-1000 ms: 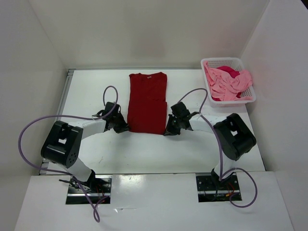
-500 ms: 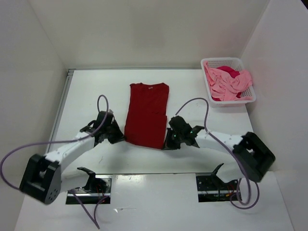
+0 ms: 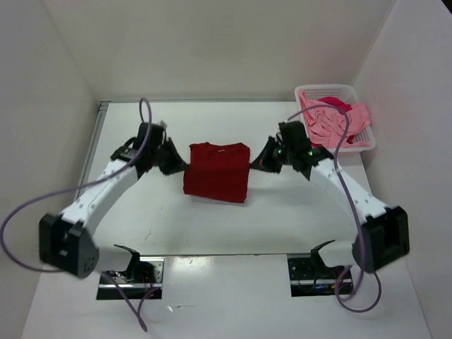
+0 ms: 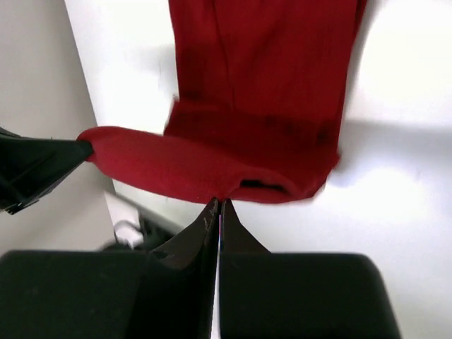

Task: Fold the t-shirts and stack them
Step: Fold the long partially folded tshirt into a neat square

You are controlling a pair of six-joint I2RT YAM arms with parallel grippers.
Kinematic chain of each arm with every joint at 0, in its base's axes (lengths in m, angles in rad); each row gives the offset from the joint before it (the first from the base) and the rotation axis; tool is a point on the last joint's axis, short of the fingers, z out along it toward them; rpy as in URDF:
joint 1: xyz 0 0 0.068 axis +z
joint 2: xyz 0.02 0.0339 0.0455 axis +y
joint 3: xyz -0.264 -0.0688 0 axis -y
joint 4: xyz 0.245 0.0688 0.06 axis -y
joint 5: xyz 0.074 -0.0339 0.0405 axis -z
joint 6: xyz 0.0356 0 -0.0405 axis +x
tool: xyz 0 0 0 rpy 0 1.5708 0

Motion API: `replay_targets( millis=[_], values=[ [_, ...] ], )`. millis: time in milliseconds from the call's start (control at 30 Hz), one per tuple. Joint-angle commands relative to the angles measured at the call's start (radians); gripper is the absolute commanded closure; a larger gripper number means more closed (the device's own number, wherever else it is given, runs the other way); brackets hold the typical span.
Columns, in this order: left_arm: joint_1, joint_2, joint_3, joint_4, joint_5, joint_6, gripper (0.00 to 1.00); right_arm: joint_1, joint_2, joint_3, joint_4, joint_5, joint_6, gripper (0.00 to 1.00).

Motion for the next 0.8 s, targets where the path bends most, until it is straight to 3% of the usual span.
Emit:
replay_targets(
  millis=[0, 167, 267, 433, 600, 667, 700, 767],
  values=[
    [0.057, 0.263, 0.173, 0.134, -0.077, 0.132, 1.00, -0.124, 0.214, 0.189, 0.009, -0.015, -0.185, 1.00],
    [0.087, 0.632, 0.494, 0.156, -0.133, 0.189, 1.00, -0.170, 0.592, 0.528, 0.006, 0.025, -0.264, 1.00],
    [0.109, 0.769, 0.597, 0.167, -0.133, 0.200, 0.98, -0.184, 0.710, 0.632, 0.006, 0.055, -0.275, 1.00],
    [0.139, 0.866, 0.652, 0.199, -0.133, 0.180, 0.90, -0.211, 0.851, 0.718, 0.006, 0.054, -0.285, 1.00],
    [0.149, 0.819, 0.688, 0.259, -0.070, 0.157, 0.72, -0.211, 0.851, 0.776, -0.014, 0.063, -0.285, 0.83],
    [0.149, 0.784, 0.698, 0.259, -0.052, 0.157, 0.72, -0.211, 0.811, 0.777, -0.023, 0.052, -0.285, 0.72],
    [0.149, 0.767, 0.677, 0.259, -0.029, 0.157, 0.72, -0.196, 0.790, 0.746, -0.023, 0.052, -0.285, 0.61],
    [0.138, 0.692, 0.607, 0.303, -0.028, 0.148, 0.72, -0.166, 0.715, 0.689, -0.006, 0.052, -0.285, 0.52]
  ],
)
